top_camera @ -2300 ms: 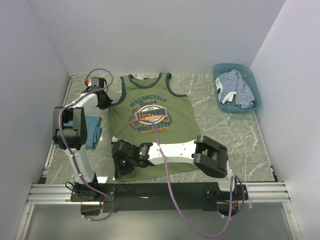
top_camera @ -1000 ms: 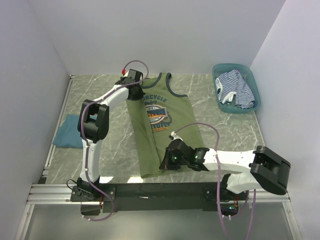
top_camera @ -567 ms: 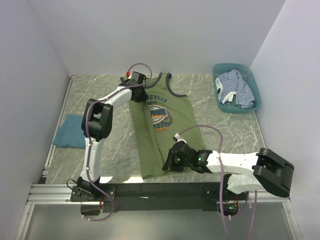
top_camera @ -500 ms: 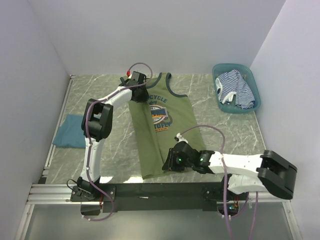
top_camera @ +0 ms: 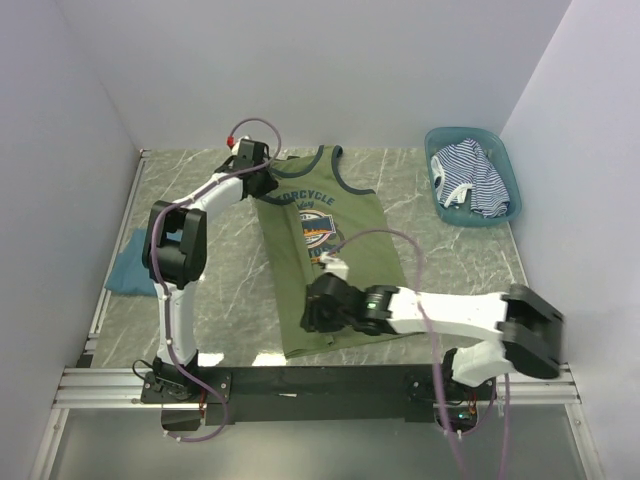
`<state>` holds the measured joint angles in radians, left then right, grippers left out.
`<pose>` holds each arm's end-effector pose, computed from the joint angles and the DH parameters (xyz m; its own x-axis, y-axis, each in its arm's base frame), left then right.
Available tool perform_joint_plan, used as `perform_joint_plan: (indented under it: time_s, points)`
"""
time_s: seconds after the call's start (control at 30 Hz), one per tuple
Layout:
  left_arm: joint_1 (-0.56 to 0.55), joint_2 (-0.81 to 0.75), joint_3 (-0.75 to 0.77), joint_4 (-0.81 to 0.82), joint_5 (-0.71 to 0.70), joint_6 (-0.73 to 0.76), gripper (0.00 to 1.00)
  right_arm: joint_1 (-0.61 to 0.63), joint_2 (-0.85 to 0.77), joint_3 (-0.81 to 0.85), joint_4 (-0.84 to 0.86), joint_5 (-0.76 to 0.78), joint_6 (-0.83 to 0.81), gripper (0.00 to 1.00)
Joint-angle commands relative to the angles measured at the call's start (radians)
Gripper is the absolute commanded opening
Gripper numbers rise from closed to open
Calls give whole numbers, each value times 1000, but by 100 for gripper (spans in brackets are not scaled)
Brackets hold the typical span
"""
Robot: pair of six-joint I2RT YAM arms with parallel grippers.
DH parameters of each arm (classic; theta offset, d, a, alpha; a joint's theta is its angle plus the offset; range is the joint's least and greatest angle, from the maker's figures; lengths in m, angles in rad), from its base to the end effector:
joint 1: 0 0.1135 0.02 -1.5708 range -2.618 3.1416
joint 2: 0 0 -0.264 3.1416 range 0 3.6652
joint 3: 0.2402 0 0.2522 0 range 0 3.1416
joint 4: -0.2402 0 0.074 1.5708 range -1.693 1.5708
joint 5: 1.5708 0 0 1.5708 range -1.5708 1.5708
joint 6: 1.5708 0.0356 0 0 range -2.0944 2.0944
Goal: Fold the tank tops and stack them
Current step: Fold the tank top
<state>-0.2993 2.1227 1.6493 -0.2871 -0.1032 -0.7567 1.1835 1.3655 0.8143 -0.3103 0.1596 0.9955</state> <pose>0.4627 -0.1389 0.2046 -0.6313 -0.5198 -0.5755 -0.2908 0.8466 -0.4458 0.1100 0.2547 0.2120 -0.8901 0.0110 -0.4555 -0.2356 0.8445 0.4809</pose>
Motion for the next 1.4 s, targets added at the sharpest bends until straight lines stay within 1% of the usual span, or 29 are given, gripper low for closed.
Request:
perform_joint_plan:
  time_s: [0.0, 0.03, 0.1, 0.13, 0.2, 0.23, 0.27, 0.37, 0.47, 0.5, 0.6, 0.67, 0.73, 0.77, 0.8, 0.87, 0.9, 0.93, 0.97, 1.0, 1.07, 1.1, 1.17, 1.2, 1.27, 1.3, 1.37]
  points:
    - [-4, -37, -22, 31, 10, -6, 31, 11, 148, 119, -21, 29, -81, 44]
    - [-3, -27, -28, 29, 11, -4, 26, 14, 215, 143, -27, 31, -93, 44]
    - [-3, -12, -23, 13, 8, -6, 20, 22, 276, 210, -70, 60, -112, 43]
    - [0, 6, -20, 6, 8, -1, 15, 27, 324, 230, -88, 70, -118, 43]
    - [6, 28, -10, -14, 2, -4, 12, 54, 365, 275, -114, 75, -135, 43]
    - [14, 48, -8, -18, 11, -3, 9, 65, 400, 289, -122, 77, -139, 43]
    - [19, 58, -3, -30, 11, -3, 8, 97, 420, 305, -130, 78, -144, 43]
    - [40, 86, 3, -52, 13, 10, 6, 137, 497, 370, -147, 46, -144, 43]
    - [58, 106, 17, -93, -7, 36, 6, 166, 544, 398, -81, -47, -144, 43]
    - [66, 111, 21, -104, -13, 42, 5, 175, 558, 431, -58, -87, -152, 42]
    - [100, 109, 24, -119, -23, 82, 5, 185, 618, 548, -62, -127, -205, 42]
    - [126, 114, 49, -130, -21, 115, 6, 182, 650, 598, -47, -181, -230, 42]
    - [149, 125, 93, -152, -18, 149, 8, 173, 688, 683, -39, -216, -236, 42]
    - [157, 126, 104, -150, -7, 160, 8, 169, 701, 736, -42, -215, -244, 42]
    - [169, 131, 133, -149, 35, 187, 10, 171, 707, 755, -52, -204, -248, 42]
    - [170, 135, 170, -156, 54, 204, 16, 160, 690, 760, -59, -166, -255, 43]
    - [169, 123, 190, -143, 83, 223, 20, 153, 641, 740, -44, -163, -253, 45]
    - [169, 114, 191, -132, 95, 224, 30, 140, 606, 711, -27, -141, -248, 46]
    - [169, 100, 190, -117, 96, 223, 36, 110, 568, 647, -9, -120, -244, 49]
    - [169, 70, 181, -100, 133, 217, 43, 93, 494, 614, 9, -106, -239, 51]
    - [169, 37, 167, -54, 164, 203, 48, 49, 419, 524, 14, -66, -229, 53]
    - [167, 5, 144, -32, 181, 186, 53, 35, 350, 493, 8, -21, -225, 53]
    - [164, -24, 124, 11, 210, 162, 54, -5, 290, 417, -28, 26, -213, 53]
    - [155, -49, 107, 17, 218, 137, 54, -65, 240, 392, -45, 50, -207, 53]
    - [135, -75, 78, 32, 224, 111, 52, -142, 193, 318, -65, 54, -199, 53]
    - [103, -99, 49, 29, 215, 91, 52, -238, 152, 295, -64, 54, -199, 53]
    - [60, -121, 3, 10, 163, 82, 51, -324, 118, 250, -52, 55, -238, 54]
